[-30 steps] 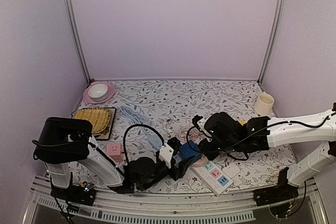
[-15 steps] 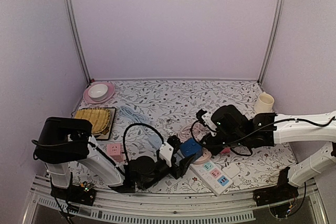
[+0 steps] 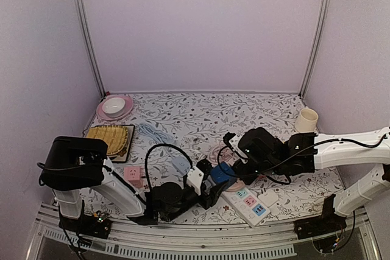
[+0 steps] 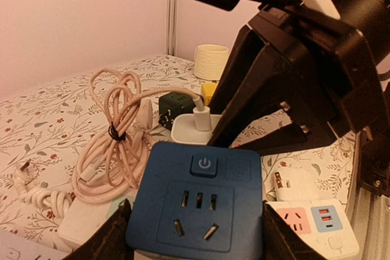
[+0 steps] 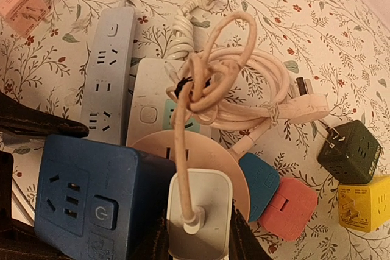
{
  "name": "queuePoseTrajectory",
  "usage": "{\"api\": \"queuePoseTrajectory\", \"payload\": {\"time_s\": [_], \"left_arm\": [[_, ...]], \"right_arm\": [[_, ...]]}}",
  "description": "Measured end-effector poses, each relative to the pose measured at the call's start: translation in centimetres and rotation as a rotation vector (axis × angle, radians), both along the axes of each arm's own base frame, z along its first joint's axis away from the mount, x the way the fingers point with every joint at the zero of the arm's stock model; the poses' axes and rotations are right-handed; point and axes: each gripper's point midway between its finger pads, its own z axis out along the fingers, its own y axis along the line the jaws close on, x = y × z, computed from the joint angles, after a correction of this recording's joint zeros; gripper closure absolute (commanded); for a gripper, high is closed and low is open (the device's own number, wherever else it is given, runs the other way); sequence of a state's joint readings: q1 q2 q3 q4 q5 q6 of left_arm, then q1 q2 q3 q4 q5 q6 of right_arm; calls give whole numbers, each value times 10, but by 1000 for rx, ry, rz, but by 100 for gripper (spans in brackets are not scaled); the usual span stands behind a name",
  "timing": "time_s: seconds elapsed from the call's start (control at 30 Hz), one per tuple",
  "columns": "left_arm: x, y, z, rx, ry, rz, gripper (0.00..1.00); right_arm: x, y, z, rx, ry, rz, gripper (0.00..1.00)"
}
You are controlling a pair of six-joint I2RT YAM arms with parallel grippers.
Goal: Pull the plug off the socket
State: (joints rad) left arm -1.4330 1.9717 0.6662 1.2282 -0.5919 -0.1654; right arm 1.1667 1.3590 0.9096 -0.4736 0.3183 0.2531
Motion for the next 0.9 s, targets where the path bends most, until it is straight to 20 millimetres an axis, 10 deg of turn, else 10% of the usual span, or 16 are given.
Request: {"api": "queuePoseTrajectory", "payload": {"time_s": [0.9], "left_arm": [[-1,-5,4,-13,0,-10,85]], "right_arm": [[1,-5,18,-81,-28,18,96]]}}
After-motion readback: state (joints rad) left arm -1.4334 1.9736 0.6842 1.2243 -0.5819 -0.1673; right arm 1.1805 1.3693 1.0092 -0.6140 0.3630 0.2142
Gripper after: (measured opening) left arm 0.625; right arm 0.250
